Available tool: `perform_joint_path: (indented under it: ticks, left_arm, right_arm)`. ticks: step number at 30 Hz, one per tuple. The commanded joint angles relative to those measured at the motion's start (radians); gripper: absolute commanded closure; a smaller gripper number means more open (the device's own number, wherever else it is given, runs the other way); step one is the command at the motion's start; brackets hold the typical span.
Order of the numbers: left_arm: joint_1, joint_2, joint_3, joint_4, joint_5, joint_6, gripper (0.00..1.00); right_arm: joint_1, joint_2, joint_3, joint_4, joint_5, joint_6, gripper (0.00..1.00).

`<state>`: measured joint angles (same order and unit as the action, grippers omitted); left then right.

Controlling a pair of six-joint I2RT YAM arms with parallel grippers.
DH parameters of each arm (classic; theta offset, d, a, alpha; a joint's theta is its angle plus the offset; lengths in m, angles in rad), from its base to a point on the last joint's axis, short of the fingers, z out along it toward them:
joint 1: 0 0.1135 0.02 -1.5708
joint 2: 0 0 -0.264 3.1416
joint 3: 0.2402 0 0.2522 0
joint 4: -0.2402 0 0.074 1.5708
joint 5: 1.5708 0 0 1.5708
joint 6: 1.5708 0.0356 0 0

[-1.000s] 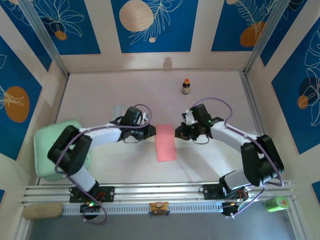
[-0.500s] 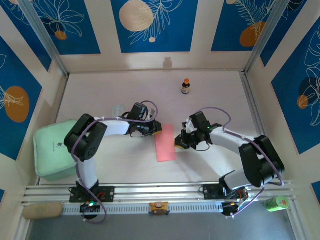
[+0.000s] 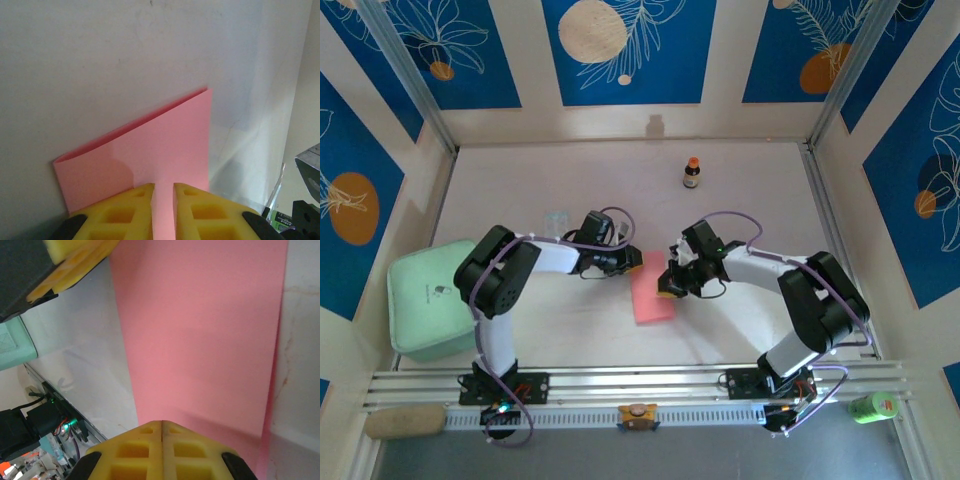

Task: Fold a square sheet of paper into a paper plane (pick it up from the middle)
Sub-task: Fold the triangle a second time at the center of the table.

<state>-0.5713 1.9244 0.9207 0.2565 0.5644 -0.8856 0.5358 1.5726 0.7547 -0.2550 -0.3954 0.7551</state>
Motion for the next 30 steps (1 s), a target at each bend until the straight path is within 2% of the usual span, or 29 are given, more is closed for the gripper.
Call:
perform_joint_path:
  ticks: [1,7,11,15,17,22,26,30]
  left_arm:
    - [0.008,0.012,-0.027,-0.05,-0.023,0.003,0.81]
    - [0.007,0.004,0.006,-0.078,-0.012,0.016,0.81]
    - [0.007,0.008,0.009,-0.091,-0.016,0.022,0.82]
    - [0.008,0.014,-0.007,-0.082,-0.016,0.016,0.82]
    - [0.007,0.015,-0.012,-0.076,-0.015,0.013,0.83]
    - [0.008,0.019,-0.012,-0.068,-0.011,0.007,0.83]
    - [0.007,0.019,-0.011,-0.067,-0.012,0.006,0.83]
    - [0.007,0.021,-0.013,-0.063,-0.01,0.002,0.83]
  right_arm:
    - [0.014,0.035,0.047,-0.012,-0.027,-0.017,0.95]
    - [0.008,0.123,0.092,-0.052,0.043,-0.033,0.96]
    - [-0.004,0.088,0.065,-0.061,0.06,-0.024,0.95]
    - [-0.042,-0.015,-0.006,-0.054,0.062,0.001,0.87]
    - [-0.069,-0.06,-0.049,-0.046,0.045,0.018,0.78]
    - [-0.114,-0.139,-0.143,-0.015,-0.012,0.054,0.61]
    - [-0.113,-0.114,-0.154,0.019,-0.107,0.058,0.56]
    - [-0.09,-0.064,-0.14,0.025,-0.14,0.052,0.56]
